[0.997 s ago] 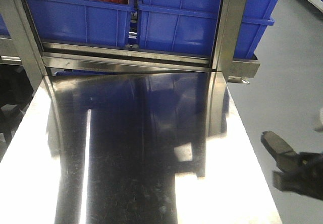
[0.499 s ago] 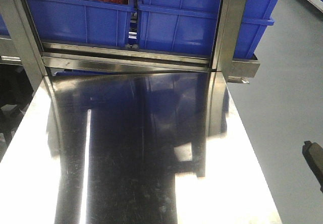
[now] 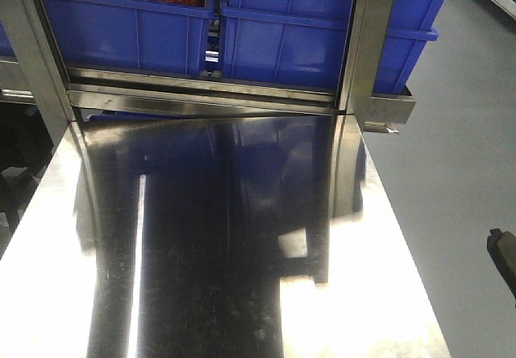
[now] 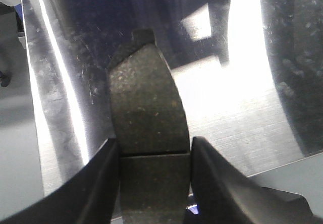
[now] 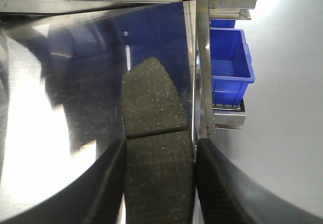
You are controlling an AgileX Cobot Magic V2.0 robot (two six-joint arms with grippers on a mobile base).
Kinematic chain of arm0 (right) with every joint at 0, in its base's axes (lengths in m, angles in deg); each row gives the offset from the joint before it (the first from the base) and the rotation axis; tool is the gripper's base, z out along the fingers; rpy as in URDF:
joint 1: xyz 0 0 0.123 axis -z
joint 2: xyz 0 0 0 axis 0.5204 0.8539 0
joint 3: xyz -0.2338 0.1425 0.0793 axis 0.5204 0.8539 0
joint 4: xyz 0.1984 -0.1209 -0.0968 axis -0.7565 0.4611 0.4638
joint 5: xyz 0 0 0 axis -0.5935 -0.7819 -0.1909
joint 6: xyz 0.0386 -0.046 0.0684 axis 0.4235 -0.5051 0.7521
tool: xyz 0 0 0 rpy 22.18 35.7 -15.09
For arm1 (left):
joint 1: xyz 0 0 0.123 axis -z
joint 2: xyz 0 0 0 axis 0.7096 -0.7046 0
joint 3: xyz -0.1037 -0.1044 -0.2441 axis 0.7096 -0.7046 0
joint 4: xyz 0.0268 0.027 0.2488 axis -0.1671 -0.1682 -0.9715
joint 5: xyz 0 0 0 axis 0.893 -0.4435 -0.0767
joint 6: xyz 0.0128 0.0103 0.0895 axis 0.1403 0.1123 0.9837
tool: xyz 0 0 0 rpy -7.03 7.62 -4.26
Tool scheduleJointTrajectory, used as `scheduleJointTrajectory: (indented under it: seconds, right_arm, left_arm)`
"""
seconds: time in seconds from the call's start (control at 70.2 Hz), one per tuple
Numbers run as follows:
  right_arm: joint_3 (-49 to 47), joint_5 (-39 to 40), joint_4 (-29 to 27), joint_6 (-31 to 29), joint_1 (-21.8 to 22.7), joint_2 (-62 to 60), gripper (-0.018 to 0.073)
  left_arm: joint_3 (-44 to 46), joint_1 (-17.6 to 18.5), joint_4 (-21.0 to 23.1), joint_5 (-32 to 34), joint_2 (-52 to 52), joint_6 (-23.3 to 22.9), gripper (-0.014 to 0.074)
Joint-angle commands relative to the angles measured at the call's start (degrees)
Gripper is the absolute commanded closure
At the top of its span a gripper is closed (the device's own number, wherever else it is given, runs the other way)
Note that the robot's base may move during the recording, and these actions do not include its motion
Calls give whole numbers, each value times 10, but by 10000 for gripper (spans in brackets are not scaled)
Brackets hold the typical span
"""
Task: Move and align brake pads A on conveyor
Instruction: 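Lift the brake pad with the right gripper and retract the arm, then back away from the table and drive along the yellow line toward the cones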
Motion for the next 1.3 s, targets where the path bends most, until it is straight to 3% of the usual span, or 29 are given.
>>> scheduleJointTrajectory:
  seconds: [0.0,1.282]
  right_arm:
    - [-16,52,16,-6,3,4,520]
    - [-16,52,16,-6,3,4,520]
  left_arm:
    - [17,4,-2,39,3,-7,603]
    - [17,4,-2,39,3,-7,603]
